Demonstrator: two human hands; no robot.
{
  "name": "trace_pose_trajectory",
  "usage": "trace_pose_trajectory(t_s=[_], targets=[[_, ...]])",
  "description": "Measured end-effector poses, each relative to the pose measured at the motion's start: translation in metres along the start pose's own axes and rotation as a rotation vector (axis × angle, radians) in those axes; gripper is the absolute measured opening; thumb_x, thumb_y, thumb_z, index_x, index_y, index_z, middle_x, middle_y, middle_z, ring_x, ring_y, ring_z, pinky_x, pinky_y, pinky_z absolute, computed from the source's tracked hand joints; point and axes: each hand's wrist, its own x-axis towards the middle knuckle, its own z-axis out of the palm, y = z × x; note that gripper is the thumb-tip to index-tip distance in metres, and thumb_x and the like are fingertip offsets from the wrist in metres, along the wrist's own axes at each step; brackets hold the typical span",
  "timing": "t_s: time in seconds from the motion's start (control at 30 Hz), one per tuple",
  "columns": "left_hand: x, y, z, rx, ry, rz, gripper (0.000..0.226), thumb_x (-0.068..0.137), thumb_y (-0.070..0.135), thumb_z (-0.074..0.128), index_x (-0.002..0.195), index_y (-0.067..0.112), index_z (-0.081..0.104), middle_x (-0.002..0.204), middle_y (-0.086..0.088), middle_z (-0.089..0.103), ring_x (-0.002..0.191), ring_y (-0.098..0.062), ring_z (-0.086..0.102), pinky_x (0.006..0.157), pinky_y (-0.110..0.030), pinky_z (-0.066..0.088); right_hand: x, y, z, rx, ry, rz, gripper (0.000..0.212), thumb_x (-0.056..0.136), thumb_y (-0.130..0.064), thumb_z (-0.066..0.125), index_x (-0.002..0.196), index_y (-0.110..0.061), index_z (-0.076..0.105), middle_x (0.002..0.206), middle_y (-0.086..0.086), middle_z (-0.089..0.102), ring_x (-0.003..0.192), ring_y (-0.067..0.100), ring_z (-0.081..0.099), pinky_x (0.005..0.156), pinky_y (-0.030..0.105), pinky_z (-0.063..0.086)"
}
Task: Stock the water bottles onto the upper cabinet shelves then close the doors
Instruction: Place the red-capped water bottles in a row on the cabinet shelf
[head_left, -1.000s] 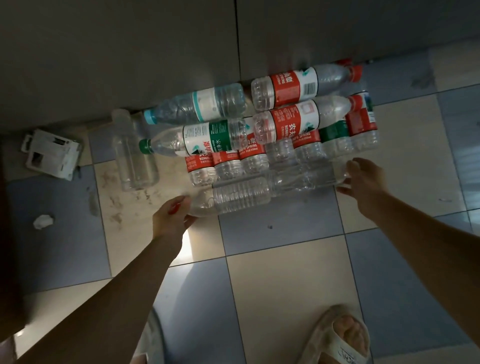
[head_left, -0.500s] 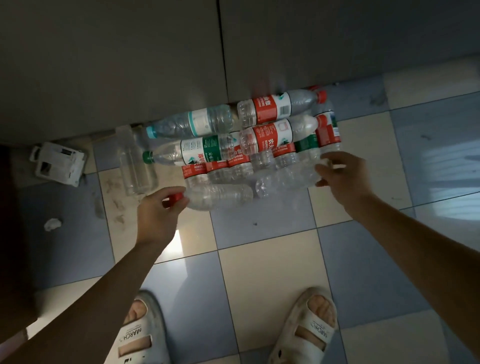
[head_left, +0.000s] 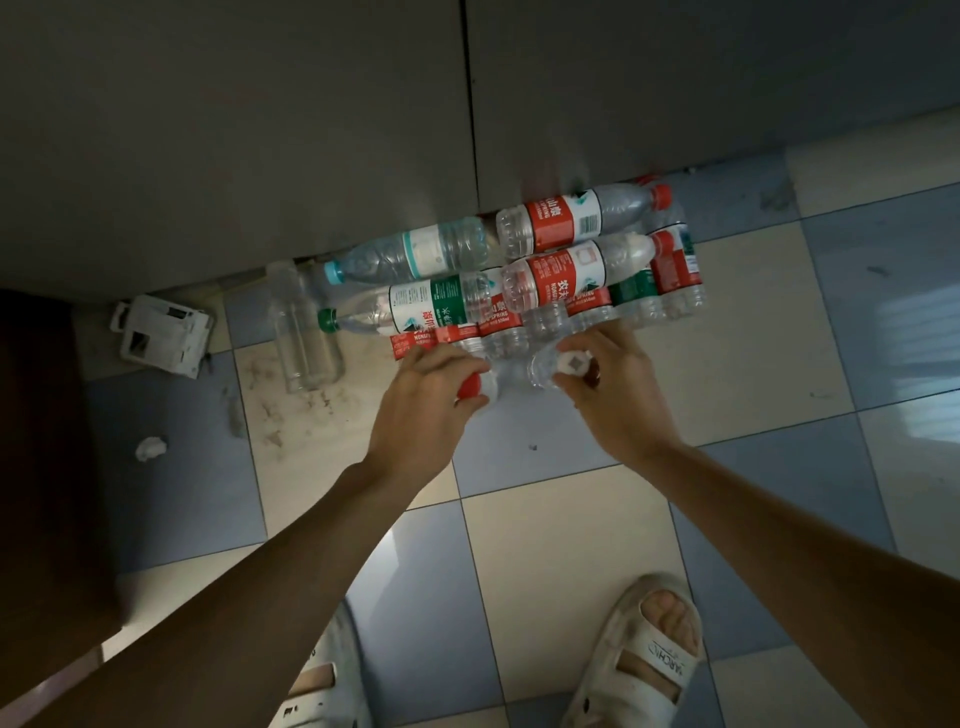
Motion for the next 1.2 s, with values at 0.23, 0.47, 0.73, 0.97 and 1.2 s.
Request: trace_pose_trajectory(t_s=[0.23, 0.47, 0.73, 0.97, 1.2], targets=[[-0.015, -0.005, 0.011, -0.106, 0.006, -0.147, 0.059, 0.082, 0.027, 0.082, 0.135, 0.020, 0.057, 0.136, -0.001, 0.059, 0.124, -0.023, 0.053, 0.105, -0.033, 0.044, -0.008, 0.010, 0.001, 0.029, -0.020, 0.174, 0.071, 0.079, -0.025, 0.084, 0.138, -0.019, 0.045, 0.135, 0.004, 0.045, 0.112, 0.019, 0.055, 0.095, 0.037, 0.054], [-0.019, -0.037, 0.056, -0.450, 0.023, -0.440, 0.088, 0.067, 0.027, 0.093, 0.140, 0.026, 0.045, 0.141, 0.004, 0.050, 0.127, -0.018, 0.049, 0.103, -0.046, 0.050, -0.011, 0.062, 0.025, 0.078, -0.084, 0.460, 0.102, 0.070, -0.029, 0.091, 0.151, -0.023, 0.029, 0.143, 0.004, 0.039, 0.122, 0.024, 0.050, 0.105, 0.046, 0.048], [-0.001, -0.071, 0.128, -0.736, 0.202, -0.417, 0.072, 0.055, 0.026, 0.091, 0.118, 0.043, 0.059, 0.120, 0.008, 0.064, 0.113, -0.014, 0.062, 0.096, -0.042, 0.055, 0.014, 0.101, 0.091, 0.440, 0.007, 0.455, 0.062, 0.071, -0.004, 0.086, 0.126, -0.008, 0.058, 0.117, 0.013, 0.066, 0.107, 0.026, 0.066, 0.075, 0.022, 0.056], [-0.002, -0.064, 0.122, -0.742, 0.173, -0.433, 0.052, 0.071, 0.016, 0.090, 0.114, 0.028, 0.064, 0.107, 0.008, 0.071, 0.099, -0.007, 0.067, 0.081, -0.019, 0.054, 0.011, 0.080, 0.087, 0.482, 0.078, 0.434, 0.047, 0.074, -0.002, 0.084, 0.113, -0.018, 0.063, 0.099, -0.001, 0.070, 0.084, -0.002, 0.066, 0.063, 0.007, 0.049], [-0.029, -0.022, 0.046, -0.745, 0.153, -0.459, 0.061, 0.072, 0.020, 0.089, 0.126, 0.021, 0.060, 0.115, 0.010, 0.067, 0.106, -0.002, 0.062, 0.081, -0.005, 0.047, -0.018, 0.010, 0.042, 0.451, 0.041, 0.373, 0.040, 0.073, -0.011, 0.087, 0.102, -0.029, 0.065, 0.088, -0.013, 0.072, 0.083, -0.001, 0.068, 0.064, 0.009, 0.051]])
